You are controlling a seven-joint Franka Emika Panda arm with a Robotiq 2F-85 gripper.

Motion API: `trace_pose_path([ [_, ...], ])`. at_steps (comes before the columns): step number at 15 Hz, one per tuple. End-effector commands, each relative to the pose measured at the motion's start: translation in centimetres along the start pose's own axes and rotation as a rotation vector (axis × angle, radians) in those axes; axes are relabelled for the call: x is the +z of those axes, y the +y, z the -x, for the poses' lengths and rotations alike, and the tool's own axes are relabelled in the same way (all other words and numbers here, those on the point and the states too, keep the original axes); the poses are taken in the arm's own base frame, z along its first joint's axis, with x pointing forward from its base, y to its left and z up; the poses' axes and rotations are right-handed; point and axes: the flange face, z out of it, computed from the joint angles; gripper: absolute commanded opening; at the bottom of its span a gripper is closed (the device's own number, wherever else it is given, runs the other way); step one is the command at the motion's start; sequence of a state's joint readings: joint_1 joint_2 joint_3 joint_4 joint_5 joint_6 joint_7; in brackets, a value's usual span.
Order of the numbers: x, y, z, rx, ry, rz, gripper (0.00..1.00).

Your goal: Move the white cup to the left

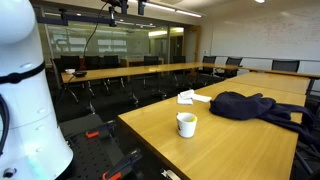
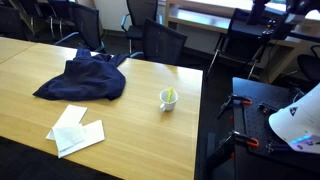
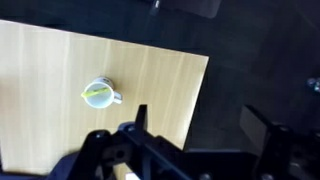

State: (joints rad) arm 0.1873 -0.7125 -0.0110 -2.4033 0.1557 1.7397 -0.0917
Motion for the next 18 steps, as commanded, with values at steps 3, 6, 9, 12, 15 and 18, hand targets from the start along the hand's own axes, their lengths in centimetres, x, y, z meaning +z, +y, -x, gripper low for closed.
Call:
trace_pose_path([
  [3,0.9,0.3,-0.6,-0.012,-0.010,0.006,1.00],
  [6,3.1,1.3,-1.5,0.005,-0.040,0.005,1.00],
  [9,6.8,2.6,-3.3,0.002,-0.054,0.036,1.00],
  [12,10.7,3.8,-5.3,-0.057,-0.056,0.102,1.00],
  [15,15.2,5.1,-7.4,-0.071,-0.051,0.167,1.00],
  [18,19.8,7.0,-9.3,-0.091,-0.049,0.198,1.00],
])
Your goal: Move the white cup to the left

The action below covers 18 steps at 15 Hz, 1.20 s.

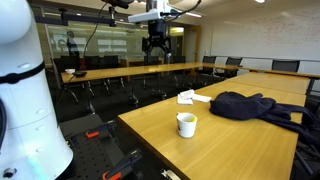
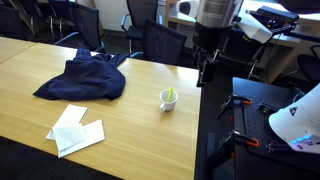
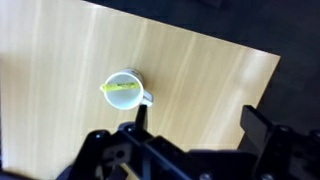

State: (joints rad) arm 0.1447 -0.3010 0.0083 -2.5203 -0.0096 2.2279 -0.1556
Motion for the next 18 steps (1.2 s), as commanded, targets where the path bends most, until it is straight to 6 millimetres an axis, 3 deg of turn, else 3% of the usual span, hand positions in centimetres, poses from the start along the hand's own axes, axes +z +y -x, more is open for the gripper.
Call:
trace_pose_path([
  [1,4.3,1.6,-2.3,-0.031,0.013,0.038,1.00],
  [6,12.1,4.2,-4.2,-0.066,-0.029,0.024,1.00],
  [10,18.1,5.1,-5.9,-0.127,-0.068,0.009,1.00],
  [18,25.4,7.8,-9.4,-0.189,-0.110,0.030,0.98],
])
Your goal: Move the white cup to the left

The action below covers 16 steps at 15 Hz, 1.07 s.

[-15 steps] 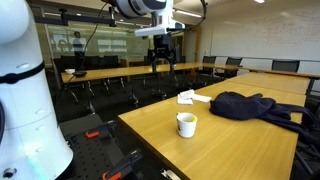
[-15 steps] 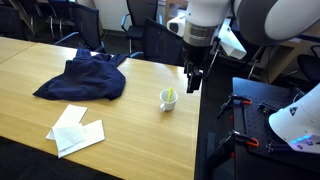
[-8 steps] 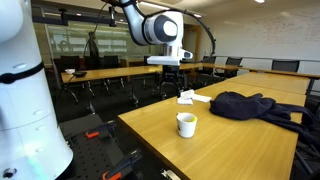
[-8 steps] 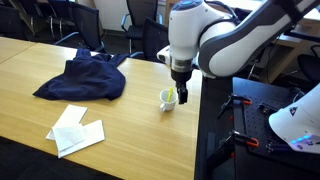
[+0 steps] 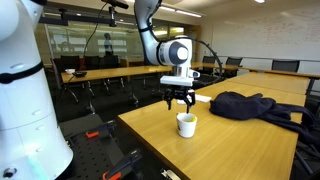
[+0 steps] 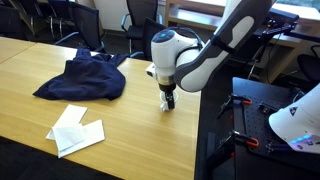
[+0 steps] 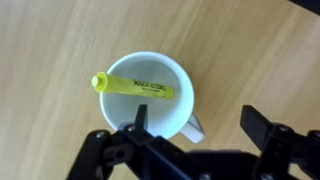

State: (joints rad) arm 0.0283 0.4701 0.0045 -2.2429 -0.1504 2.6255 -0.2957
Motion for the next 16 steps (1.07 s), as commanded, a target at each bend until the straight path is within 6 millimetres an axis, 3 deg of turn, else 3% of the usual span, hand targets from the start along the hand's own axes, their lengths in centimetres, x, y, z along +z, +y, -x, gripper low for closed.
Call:
trace_pose_path([
  [1,1.9,0.9,-1.3,-0.044,-0.006,-0.002,0.95],
  [2,2.4,0.8,-1.4,-0.051,-0.009,-0.008,0.86],
  [4,3.5,0.4,-1.5,-0.064,-0.025,-0.019,0.60],
  [11,4.6,-0.4,-0.9,-0.082,-0.053,-0.020,0.07],
  [13,4.5,0.0,-0.8,-0.064,-0.045,-0.020,0.00],
  [16,4.0,0.7,-0.8,-0.036,-0.035,-0.019,0.03],
])
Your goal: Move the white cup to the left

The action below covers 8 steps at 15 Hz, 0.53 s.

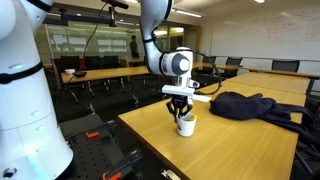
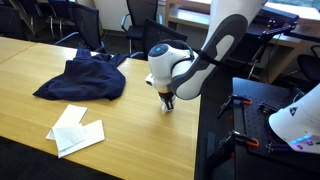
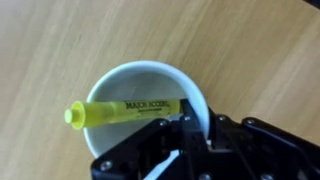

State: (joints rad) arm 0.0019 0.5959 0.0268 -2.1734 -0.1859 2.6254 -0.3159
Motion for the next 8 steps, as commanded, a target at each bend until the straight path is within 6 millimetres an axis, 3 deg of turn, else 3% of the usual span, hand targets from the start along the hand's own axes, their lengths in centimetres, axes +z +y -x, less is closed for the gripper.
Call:
trace_pose_path([
  [1,-0.8,0.7,0.1,0.014,0.020,0.001,0.03],
  [3,-1.5,0.0,-0.3,0.017,0.032,0.008,0.03],
  [8,-4.9,-5.7,-3.4,0.004,0.077,0.023,0.03],
])
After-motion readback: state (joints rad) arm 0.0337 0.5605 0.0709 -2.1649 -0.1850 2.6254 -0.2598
